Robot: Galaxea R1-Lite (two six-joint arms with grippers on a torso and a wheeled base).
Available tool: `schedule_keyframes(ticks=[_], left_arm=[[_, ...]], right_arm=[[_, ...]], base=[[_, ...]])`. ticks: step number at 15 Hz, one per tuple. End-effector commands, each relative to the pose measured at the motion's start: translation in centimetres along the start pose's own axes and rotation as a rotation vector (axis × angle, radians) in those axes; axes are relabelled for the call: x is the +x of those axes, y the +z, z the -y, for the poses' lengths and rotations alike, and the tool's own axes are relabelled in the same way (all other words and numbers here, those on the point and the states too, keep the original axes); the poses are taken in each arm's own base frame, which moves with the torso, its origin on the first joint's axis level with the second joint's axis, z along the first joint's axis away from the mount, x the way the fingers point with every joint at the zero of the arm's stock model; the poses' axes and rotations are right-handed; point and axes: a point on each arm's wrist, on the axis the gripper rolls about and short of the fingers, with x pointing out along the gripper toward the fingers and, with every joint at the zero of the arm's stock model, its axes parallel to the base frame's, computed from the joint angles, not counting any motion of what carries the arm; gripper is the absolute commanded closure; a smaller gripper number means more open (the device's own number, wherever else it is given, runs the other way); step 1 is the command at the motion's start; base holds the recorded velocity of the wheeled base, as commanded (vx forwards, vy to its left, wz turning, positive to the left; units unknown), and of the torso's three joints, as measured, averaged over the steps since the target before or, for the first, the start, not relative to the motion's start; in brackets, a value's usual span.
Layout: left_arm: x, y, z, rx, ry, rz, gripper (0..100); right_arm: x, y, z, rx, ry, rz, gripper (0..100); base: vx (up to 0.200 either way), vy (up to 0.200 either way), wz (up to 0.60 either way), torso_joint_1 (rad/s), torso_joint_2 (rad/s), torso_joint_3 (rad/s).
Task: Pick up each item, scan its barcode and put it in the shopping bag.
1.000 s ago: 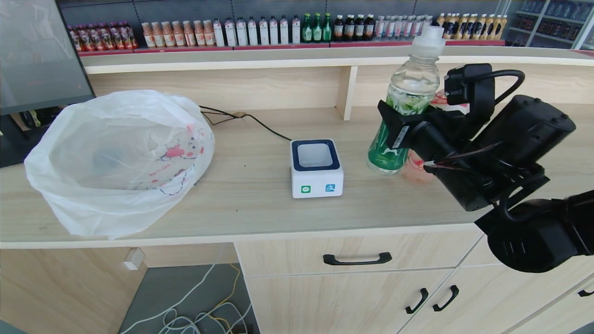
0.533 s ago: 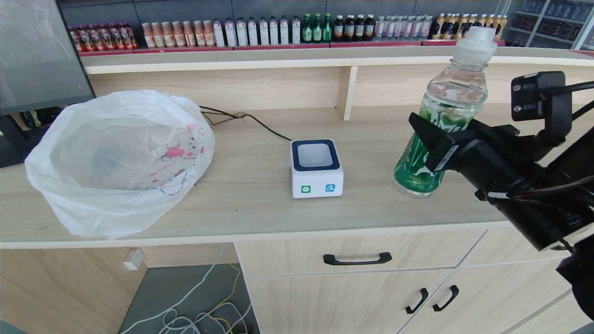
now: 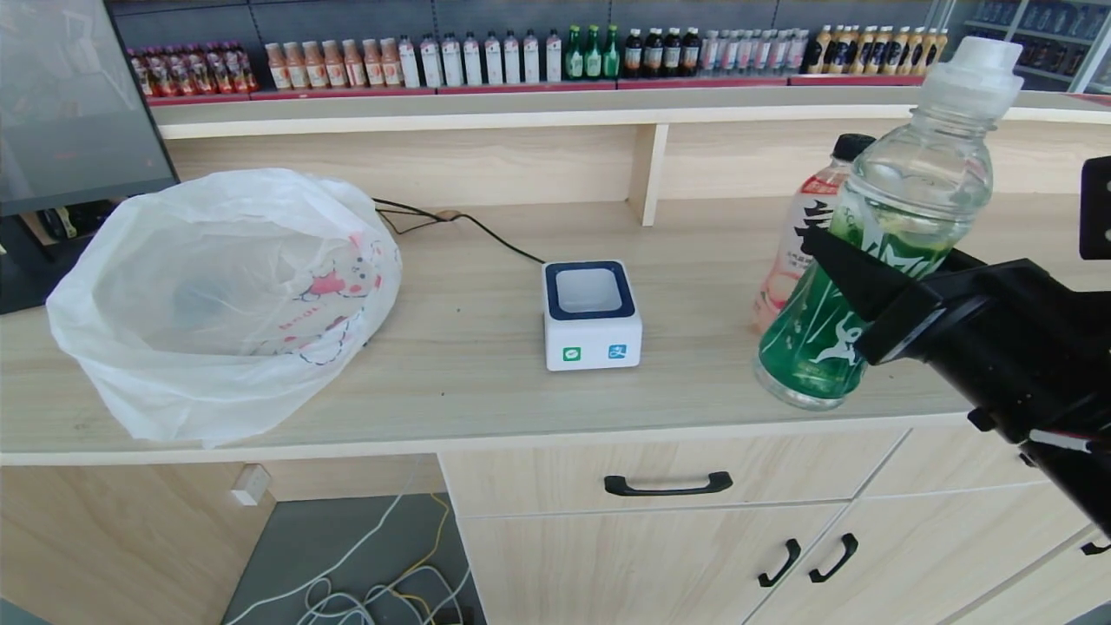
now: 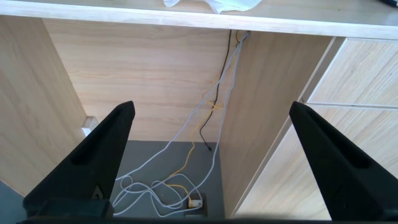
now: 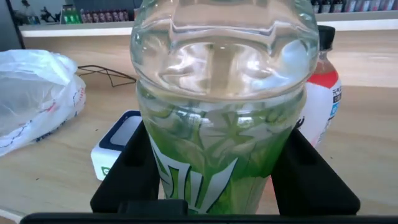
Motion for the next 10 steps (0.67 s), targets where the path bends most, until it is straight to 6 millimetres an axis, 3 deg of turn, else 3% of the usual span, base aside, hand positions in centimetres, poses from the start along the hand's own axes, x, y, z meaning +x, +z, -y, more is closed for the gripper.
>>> schedule_keyframes(ticks=[1, 6, 10], left_arm=[[0.0, 0.0, 0.0, 0.001, 0.0, 0.0, 0], [0.0, 0.0, 0.0, -0.001, 0.0, 0.0, 0], [0.0, 0.0, 0.0, 0.001, 0.0, 0.0, 0]], right_arm=[[-0.8, 0.2, -1.3, 0.028, 0.066, 0.0, 100], [-1.3, -0.3, -4.2, 0.054, 0.188, -0.024, 100], [-3.3, -0.2, -7.1, -0.049, 0.343, -0.019, 100]], base=[[0.0, 0.0, 0.0, 0.0, 0.0, 0.0], [0.0, 0.0, 0.0, 0.0, 0.0, 0.0], [0.0, 0.0, 0.0, 0.0, 0.0, 0.0]])
